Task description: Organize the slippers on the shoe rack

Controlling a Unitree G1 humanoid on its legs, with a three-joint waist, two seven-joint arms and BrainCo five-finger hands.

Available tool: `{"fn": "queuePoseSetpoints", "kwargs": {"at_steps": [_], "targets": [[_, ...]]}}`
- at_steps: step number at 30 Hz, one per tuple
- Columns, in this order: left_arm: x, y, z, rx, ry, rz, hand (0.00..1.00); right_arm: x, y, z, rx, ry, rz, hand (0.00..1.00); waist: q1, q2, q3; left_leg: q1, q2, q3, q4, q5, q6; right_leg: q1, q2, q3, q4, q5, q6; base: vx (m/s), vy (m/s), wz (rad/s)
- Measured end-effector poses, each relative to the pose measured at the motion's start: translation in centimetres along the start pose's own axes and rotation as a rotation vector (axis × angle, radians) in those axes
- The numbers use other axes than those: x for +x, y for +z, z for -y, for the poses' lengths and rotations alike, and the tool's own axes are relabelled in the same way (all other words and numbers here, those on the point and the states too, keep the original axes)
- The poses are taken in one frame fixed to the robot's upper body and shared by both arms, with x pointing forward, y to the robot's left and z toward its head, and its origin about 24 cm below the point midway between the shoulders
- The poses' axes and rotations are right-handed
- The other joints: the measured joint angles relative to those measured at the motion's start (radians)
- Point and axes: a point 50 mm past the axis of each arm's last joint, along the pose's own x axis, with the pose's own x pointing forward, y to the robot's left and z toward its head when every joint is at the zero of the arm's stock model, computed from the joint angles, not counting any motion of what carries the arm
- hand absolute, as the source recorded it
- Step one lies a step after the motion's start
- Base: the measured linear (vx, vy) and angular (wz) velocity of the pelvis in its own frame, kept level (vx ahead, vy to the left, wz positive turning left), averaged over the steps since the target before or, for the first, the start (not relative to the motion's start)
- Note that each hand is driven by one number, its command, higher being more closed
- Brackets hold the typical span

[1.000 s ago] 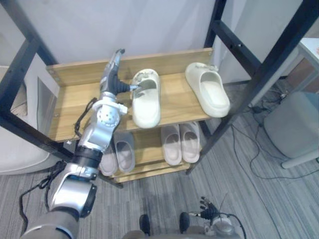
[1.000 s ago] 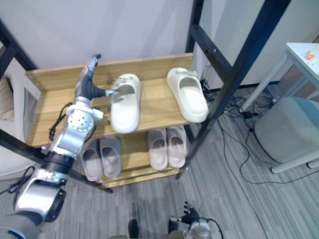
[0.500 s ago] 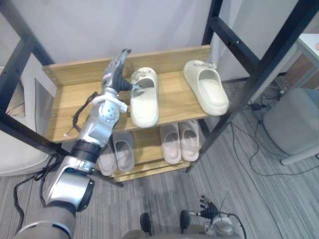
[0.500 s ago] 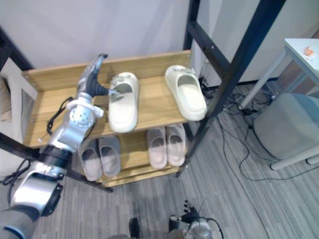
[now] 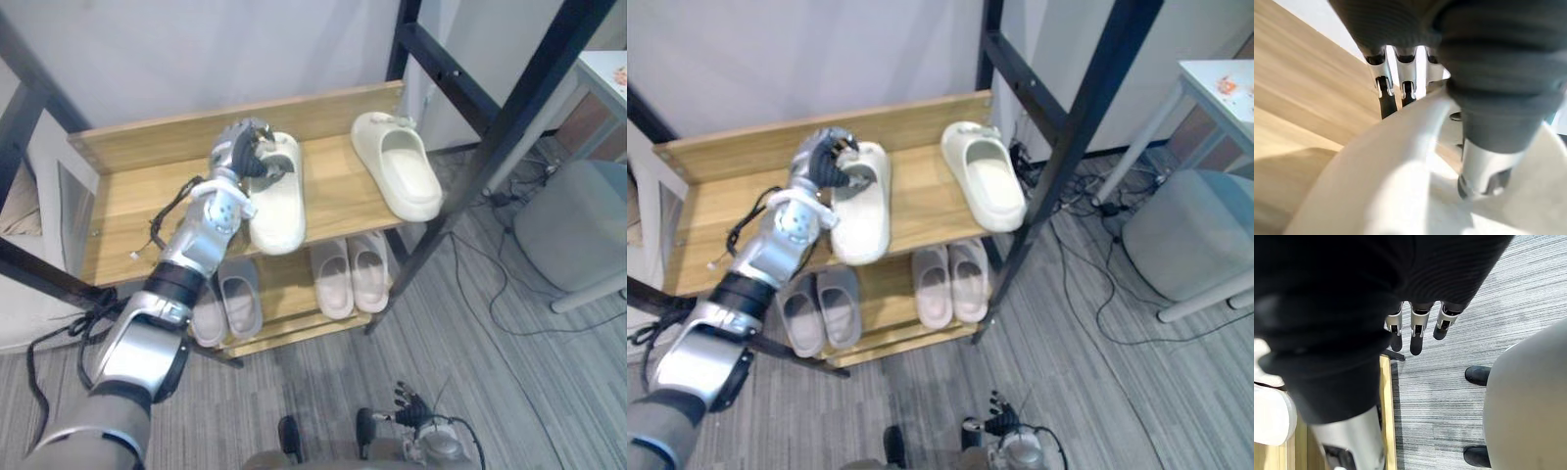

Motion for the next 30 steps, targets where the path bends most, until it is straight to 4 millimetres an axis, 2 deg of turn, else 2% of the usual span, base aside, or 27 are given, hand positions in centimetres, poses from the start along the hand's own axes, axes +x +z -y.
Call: {"fn": "queuePoseSetpoints", "kwargs": {"at_steps": [15, 19, 24, 30], "targets": [[0.1, 0.3, 0.1, -0.019, -0.002, 0.008, 1.00, 0.3, 0.1, 0.1, -0.006, -0.003, -0.014, 0.00, -0.007, 0.011, 0.004, 0.005, -0.002, -0.001, 0.000, 0.000, 0.000, 0.006, -0.002, -0.001, -0.001, 0.002, -0.001, 0.00, 0.000, 0.00], [0.4, 1.3, 0.4, -0.026, -0.015, 0.037, 1.00, 0.3, 0.2, 0.2, -0.006, -0.004, -0.013, 0.00, -0.010, 0.015, 0.004, 0.005, -0.004, -0.002, 0.000, 0.000, 0.000, 0.007, -0.003, -0.002, -0.001, 0.003, -0.001, 0.00, 0.000, 0.00], [0.8, 3.0, 1.4, -0.055, -0.034, 0.076, 1.00, 0.5, 0.3, 0.7, -0.006, -0.028, -0.013, 0.00, -0.027, 0.039, 0.004, 0.005, -0.007, -0.001, 0.000, 0.000, 0.000, 0.007, -0.006, -0.001, -0.002, 0.004, -0.002, 0.00, 0.000, 0.00], [1.6, 4.9, 1.8, -0.079, -0.040, 0.111, 1.00, 0.5, 0.4, 1.0, 0.011, -0.048, -0.013, 0.00, -0.039, 0.049, 0.007, 0.005, -0.003, 0.006, 0.000, 0.000, 0.000, 0.006, -0.001, 0.006, -0.009, 0.010, -0.008, 0.00, 0.000, -0.04]]}}
